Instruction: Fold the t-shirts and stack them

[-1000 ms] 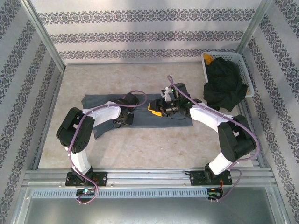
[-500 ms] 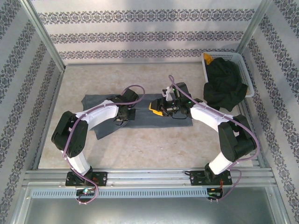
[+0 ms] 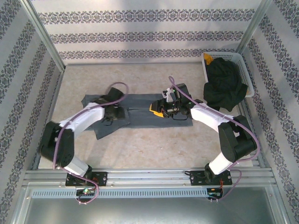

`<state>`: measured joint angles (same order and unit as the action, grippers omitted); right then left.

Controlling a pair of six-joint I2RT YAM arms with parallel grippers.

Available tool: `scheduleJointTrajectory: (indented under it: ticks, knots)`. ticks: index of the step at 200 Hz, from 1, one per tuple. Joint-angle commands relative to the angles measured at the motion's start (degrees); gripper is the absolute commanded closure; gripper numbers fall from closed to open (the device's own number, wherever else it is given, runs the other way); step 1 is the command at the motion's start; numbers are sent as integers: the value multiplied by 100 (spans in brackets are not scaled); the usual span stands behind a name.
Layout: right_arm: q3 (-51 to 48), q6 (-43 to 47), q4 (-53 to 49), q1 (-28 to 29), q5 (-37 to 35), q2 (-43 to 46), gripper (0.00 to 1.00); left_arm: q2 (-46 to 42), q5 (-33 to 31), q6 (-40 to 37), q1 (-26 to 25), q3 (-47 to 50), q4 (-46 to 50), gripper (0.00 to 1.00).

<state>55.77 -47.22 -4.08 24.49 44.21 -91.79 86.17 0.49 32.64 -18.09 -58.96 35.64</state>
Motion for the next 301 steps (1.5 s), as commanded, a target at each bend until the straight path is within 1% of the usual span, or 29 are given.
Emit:
scheduleJointTrajectory:
  ticks: [1,16,31,51,67,81,117,145,184,199,223,254,301]
  knots:
    - [7,50,293,1,17,89,52,-320,197,-212,908,341,-339,48]
    - [87,-18,413,37,90,5,51,-273,431,-406,1546,440,-550,47]
    - [185,-49,491,86,152,-73,51,-125,714,-575,2051,494,-792,47]
    - [331,-47,511,134,252,-160,50,112,929,-822,2508,491,-890,48]
    - [400,-59,496,160,282,-208,50,210,953,-1055,2680,532,-927,48]
    - [400,-65,505,166,282,-208,50,267,883,-1212,2742,575,-948,48]
    - [400,-103,501,170,299,-252,50,542,1131,-1237,2786,698,-1246,50]
    - [468,-99,438,166,291,-297,50,664,1196,-1180,2784,810,-1343,56]
    - [490,-116,433,179,271,-331,50,624,1090,-1193,2784,858,-1270,60]
    - [486,-120,434,183,273,-344,50,621,1148,-1169,2784,828,-1249,65]
    - [497,-118,417,179,273,-367,50,528,1210,-1085,2762,847,-1226,79]
    - [497,-103,386,180,255,-368,51,221,1199,-956,2749,908,-1127,100]
    - [505,-60,305,170,253,-376,51,36,1165,-500,2766,590,-738,100]
